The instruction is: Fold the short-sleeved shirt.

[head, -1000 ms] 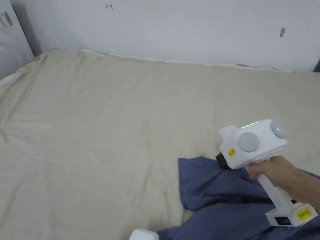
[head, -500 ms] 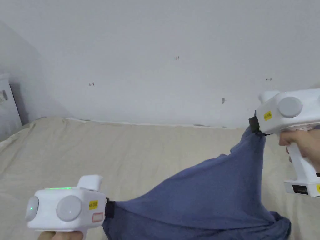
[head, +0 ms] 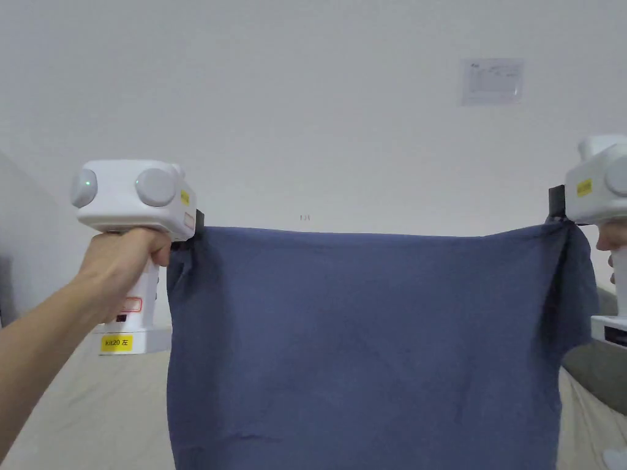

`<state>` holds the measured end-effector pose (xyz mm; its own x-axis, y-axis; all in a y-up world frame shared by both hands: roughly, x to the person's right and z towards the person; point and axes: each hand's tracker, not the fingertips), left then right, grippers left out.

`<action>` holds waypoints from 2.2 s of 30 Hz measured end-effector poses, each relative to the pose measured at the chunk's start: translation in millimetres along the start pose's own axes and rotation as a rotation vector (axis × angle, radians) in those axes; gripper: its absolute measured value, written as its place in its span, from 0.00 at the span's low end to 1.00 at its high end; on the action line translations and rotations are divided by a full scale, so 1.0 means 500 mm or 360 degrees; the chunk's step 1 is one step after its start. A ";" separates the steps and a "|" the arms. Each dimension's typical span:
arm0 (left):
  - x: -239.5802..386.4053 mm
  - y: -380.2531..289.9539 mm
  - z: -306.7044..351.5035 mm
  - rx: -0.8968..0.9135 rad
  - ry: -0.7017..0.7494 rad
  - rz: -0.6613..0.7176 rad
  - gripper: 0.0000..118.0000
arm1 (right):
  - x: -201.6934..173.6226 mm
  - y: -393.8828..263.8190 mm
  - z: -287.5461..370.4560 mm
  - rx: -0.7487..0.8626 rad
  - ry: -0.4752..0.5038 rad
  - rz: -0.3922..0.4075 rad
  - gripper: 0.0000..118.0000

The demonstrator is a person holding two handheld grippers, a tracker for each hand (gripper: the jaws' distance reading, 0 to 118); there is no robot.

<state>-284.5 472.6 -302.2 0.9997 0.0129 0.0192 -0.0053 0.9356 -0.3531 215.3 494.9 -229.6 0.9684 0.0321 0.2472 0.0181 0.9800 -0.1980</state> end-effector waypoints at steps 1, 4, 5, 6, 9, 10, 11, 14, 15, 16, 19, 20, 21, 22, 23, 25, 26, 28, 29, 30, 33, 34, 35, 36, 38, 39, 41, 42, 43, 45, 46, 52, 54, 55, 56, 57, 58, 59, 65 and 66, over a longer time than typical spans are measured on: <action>0.007 0.011 0.008 0.0059 0.0058 0.0025 0.00 | -0.004 0.004 0.004 0.0033 -0.0001 -0.0007 0.01; 0.024 0.033 0.018 0.0113 0.0103 0.0017 0.00 | -0.031 0.023 0.017 0.0080 -0.0033 0.0056 0.01; 0.029 0.039 0.020 0.0116 0.0106 0.0012 0.00 | -0.036 0.028 0.020 0.0088 -0.0047 0.0066 0.01; 0.027 0.047 0.018 0.0123 0.0116 0.0014 0.00 | -0.039 0.033 0.024 0.0102 -0.0045 0.0055 0.01; 0.024 0.065 0.023 0.0141 0.0101 0.0059 0.00 | -0.038 0.053 0.029 0.0118 -0.0044 0.0042 0.01; 0.017 0.072 0.016 0.0130 0.0099 0.0096 0.00 | -0.037 0.059 0.029 0.0124 -0.0044 0.0041 0.01; 0.013 0.077 0.016 0.0137 0.0076 0.0115 0.00 | -0.034 0.068 0.032 0.0129 -0.0045 0.0046 0.01; 0.013 0.097 0.008 0.0145 0.0113 0.0091 0.00 | -0.033 0.088 0.029 0.0149 -0.0048 0.0067 0.01; 0.013 0.103 0.006 0.0145 0.0109 0.0088 0.00 | -0.033 0.097 0.026 0.0151 -0.0053 0.0070 0.01; 0.011 0.110 0.001 0.0150 0.0096 0.0099 0.00 | -0.034 0.103 0.023 0.0156 -0.0053 0.0075 0.01; 0.016 0.127 -0.021 0.0135 0.0112 0.0064 0.00 | -0.034 0.122 0.006 0.0163 -0.0049 0.0086 0.01; 0.017 0.131 -0.027 0.0145 0.0123 0.0053 0.00 | -0.034 0.127 -0.002 0.0164 -0.0047 0.0095 0.01; 0.018 0.137 -0.036 0.0152 0.0122 0.0049 0.00 | -0.034 0.131 -0.010 0.0169 -0.0047 0.0102 0.01; 0.020 0.142 -0.042 0.0150 0.0124 0.0041 0.00 | -0.034 0.137 -0.021 0.0174 -0.0049 0.0111 0.01; 0.020 0.147 -0.053 0.0155 0.0120 0.0051 0.00 | -0.034 0.143 -0.034 0.0176 -0.0049 0.0114 0.01; 0.018 0.159 -0.080 0.0156 0.0116 0.0082 0.00 | -0.034 0.155 -0.064 0.0172 -0.0047 0.0112 0.01; 0.019 0.164 -0.094 0.0150 0.0111 0.0091 0.00 | -0.035 0.160 -0.081 0.0168 -0.0047 0.0110 0.01; 0.024 0.170 -0.123 0.0152 0.0133 0.0089 0.00 | -0.037 0.169 -0.112 0.0162 -0.0046 0.0102 0.01; 0.026 0.176 -0.138 0.0149 0.0151 0.0067 0.00 | -0.040 0.172 -0.127 0.0164 -0.0046 0.0104 0.01; 0.030 0.178 -0.149 0.0166 0.0149 0.0063 0.00 | -0.043 0.176 -0.141 0.0166 -0.0050 0.0110 0.01; 0.031 0.199 -0.199 0.0155 0.0152 0.0074 0.00 | -0.058 0.192 -0.197 0.0170 -0.0063 0.0133 0.01; 0.033 0.204 -0.213 0.0157 0.0157 0.0071 0.00 | -0.063 0.197 -0.214 0.0171 -0.0062 0.0133 0.01; 0.035 0.210 -0.231 0.0154 0.0178 0.0057 0.00 | -0.069 0.201 -0.233 0.0172 -0.0060 0.0140 0.01; 0.035 0.216 -0.246 0.0160 0.0179 0.0050 0.00 | -0.076 0.203 -0.249 0.0174 -0.0064 0.0159 0.01; 0.035 0.226 -0.278 0.0170 0.0193 0.0041 0.00 | -0.088 0.207 -0.285 0.0164 -0.0074 0.0192 0.01; 0.036 0.228 -0.290 0.0166 0.0197 0.0043 0.00 | -0.091 0.209 -0.300 0.0162 -0.0072 0.0191 0.01; 0.037 0.235 -0.324 0.0169 0.0208 0.0053 0.00 | -0.101 0.214 -0.333 0.0160 -0.0072 0.0186 0.01; 0.037 0.239 -0.337 0.0175 0.0210 0.0059 0.00 | -0.106 0.216 -0.349 0.0161 -0.0071 0.0184 0.01; 0.039 0.243 -0.351 0.0188 0.0215 0.0055 0.00 | -0.112 0.220 -0.366 0.0164 -0.0083 0.0191 0.01; 0.044 0.250 -0.379 0.0204 0.0244 0.0030 0.00 | -0.120 0.226 -0.396 0.0166 -0.0093 0.0200 0.01; 0.047 0.251 -0.389 0.0220 0.0250 0.0023 0.00 | -0.124 0.228 -0.410 0.0170 -0.0099 0.0203 0.01; 0.060 0.222 -0.473 0.0220 0.0286 0.0021 0.00 | -0.152 0.195 -0.491 0.0162 -0.0100 0.0202 0.01; 0.064 0.199 -0.505 0.0203 0.0303 0.0021 0.00 | -0.160 0.166 -0.521 0.0129 -0.0098 0.0233 0.01; 0.066 0.184 -0.523 0.0176 0.0324 0.0012 0.00 | -0.166 0.150 -0.537 0.0109 -0.0117 0.0258 0.01; 0.067 0.167 -0.539 0.0175 0.0326 0.0020 0.00 | -0.168 0.132 -0.552 0.0103 -0.0093 0.0248 0.01; 0.066 0.150 -0.553 0.0171 0.0324 0.0032 0.00 | -0.170 0.115 -0.566 0.0081 -0.0085 0.0248 0.01; 0.060 0.137 -0.583 0.0142 0.0318 0.0034 0.00 | -0.173 0.095 -0.581 0.0062 -0.0077 0.0247 0.01; 0.057 0.115 -0.606 0.0115 0.0311 0.0022 0.00 | -0.176 0.074 -0.609 0.0035 -0.0065 0.0251 0.01; 0.053 -0.086 -0.678 -0.0151 0.0256 -0.0011 0.00 | -0.193 -0.163 -0.663 -0.0254 0.0050 0.0248 0.01; 0.051 -0.131 -0.687 -0.0230 0.0262 -0.0012 0.00 | -0.197 -0.216 -0.660 -0.0320 0.0041 0.0278 0.01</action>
<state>-250.9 290.3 -599.8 0.9899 -0.0629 -0.1267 -0.0064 0.8751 -0.4840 199.9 320.9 -545.6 0.9672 0.1897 0.1690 -0.1034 0.9014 -0.4205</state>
